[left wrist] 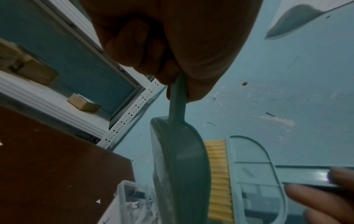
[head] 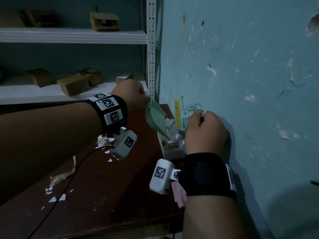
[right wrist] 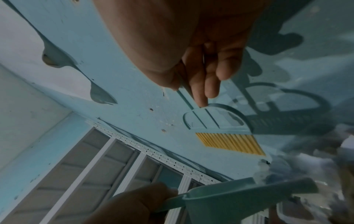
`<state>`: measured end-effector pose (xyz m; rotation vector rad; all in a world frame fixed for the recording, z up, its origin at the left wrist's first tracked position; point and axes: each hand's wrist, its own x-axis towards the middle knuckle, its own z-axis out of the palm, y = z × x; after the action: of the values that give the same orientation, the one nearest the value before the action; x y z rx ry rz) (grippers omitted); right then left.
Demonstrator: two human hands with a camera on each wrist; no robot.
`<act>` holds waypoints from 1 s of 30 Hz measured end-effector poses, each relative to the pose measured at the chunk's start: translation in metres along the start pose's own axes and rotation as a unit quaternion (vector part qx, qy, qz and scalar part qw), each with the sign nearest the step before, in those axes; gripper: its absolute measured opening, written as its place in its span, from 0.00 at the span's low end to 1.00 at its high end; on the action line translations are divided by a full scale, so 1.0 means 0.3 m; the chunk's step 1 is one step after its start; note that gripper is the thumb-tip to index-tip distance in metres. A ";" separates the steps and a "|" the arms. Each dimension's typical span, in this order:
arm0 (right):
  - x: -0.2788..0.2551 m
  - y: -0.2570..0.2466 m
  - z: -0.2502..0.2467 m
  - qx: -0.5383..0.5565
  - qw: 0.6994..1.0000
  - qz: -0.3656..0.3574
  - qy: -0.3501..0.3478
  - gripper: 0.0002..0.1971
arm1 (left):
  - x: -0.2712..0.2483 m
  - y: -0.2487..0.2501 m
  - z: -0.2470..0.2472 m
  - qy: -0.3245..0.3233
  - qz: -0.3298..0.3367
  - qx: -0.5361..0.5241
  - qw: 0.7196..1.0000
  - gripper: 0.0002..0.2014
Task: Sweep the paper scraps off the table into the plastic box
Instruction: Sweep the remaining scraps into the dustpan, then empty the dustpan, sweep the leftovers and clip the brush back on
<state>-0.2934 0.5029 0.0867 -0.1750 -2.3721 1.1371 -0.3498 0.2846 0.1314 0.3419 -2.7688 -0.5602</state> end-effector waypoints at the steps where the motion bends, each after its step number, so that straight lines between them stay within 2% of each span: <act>1: -0.005 -0.005 -0.001 0.010 1.000 0.000 0.002 0.19 | -0.003 -0.002 -0.005 0.001 0.003 0.004 1.000 0.10; 5: -0.023 -0.006 0.014 0.006 1.000 -0.006 -0.015 0.19 | -0.026 -0.015 -0.021 0.004 0.003 0.027 1.000 0.10; 10: -0.037 0.033 0.074 -0.098 0.991 0.003 -0.086 0.20 | -0.053 -0.056 -0.036 0.010 -0.015 0.025 1.000 0.12; 15: -0.046 0.073 0.122 -0.141 0.980 0.003 -0.138 0.21 | -0.084 -0.086 -0.042 0.020 -0.041 0.005 0.999 0.12; 21: -0.037 0.037 0.085 -0.114 0.990 -0.020 -0.076 0.21 | -0.131 -0.136 -0.064 0.038 -0.067 -0.050 0.996 0.12; 25: -0.058 0.016 0.075 -0.109 0.991 -0.012 -0.078 0.21 | -0.172 -0.205 -0.066 0.027 -0.108 -0.117 0.987 0.12; 30: -0.094 -0.034 0.085 -0.024 0.998 -0.053 -0.036 0.18 | -0.239 -0.310 -0.077 0.039 -0.139 -0.158 0.977 0.12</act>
<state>-0.2802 0.4695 0.0704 -0.0262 -2.4419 1.0536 -0.2596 0.2139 0.0966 0.6648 -2.5170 -1.0152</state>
